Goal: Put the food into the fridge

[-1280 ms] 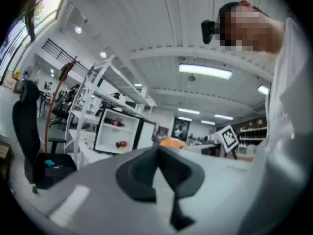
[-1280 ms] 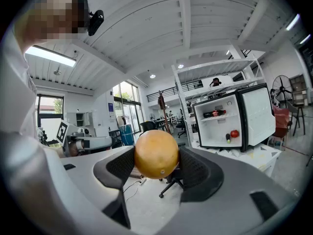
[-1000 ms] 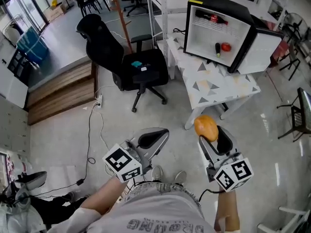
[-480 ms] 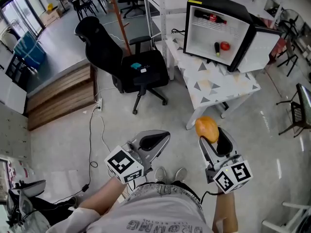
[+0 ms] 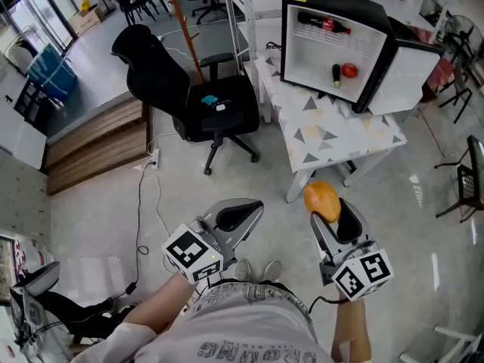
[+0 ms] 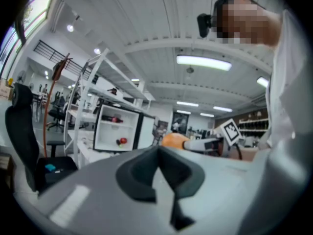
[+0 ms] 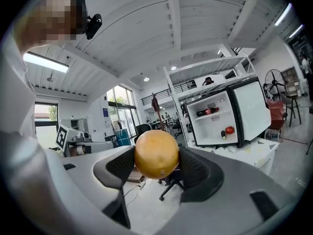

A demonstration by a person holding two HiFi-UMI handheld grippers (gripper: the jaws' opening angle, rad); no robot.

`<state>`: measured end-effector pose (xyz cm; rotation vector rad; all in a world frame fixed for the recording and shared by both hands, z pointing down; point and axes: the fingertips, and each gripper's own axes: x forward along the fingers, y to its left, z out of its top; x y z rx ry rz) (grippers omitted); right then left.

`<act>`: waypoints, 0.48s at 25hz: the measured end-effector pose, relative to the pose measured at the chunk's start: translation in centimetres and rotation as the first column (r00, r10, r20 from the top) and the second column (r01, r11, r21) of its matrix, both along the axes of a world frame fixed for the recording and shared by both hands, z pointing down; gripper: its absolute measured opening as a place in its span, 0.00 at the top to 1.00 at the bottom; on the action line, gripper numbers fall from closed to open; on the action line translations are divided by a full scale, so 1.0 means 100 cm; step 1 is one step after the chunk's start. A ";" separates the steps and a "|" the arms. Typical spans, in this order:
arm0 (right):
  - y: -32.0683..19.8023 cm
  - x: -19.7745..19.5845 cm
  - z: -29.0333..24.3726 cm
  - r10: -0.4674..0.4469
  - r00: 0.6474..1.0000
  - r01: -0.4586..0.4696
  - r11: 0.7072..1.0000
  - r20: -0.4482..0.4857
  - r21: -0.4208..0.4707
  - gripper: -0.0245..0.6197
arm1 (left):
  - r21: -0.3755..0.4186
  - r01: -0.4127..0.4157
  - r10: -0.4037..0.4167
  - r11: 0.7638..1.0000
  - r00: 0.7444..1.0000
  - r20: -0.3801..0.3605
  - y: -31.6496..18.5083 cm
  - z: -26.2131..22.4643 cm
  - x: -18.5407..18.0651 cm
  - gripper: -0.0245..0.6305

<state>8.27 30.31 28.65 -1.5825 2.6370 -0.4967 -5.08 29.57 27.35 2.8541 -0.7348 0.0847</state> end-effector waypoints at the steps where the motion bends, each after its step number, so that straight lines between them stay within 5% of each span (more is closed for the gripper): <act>1: -0.003 0.007 0.001 -0.006 1.000 0.006 1.000 -0.001 -0.001 0.52 | 0.005 0.007 -0.007 1.000 1.000 0.005 -0.003 0.001 0.006 0.95; 12: -0.035 0.048 0.011 -0.044 0.999 0.044 0.999 0.000 -0.008 0.52 | -0.007 0.073 -0.073 0.997 0.997 -0.001 -0.035 0.010 0.034 0.95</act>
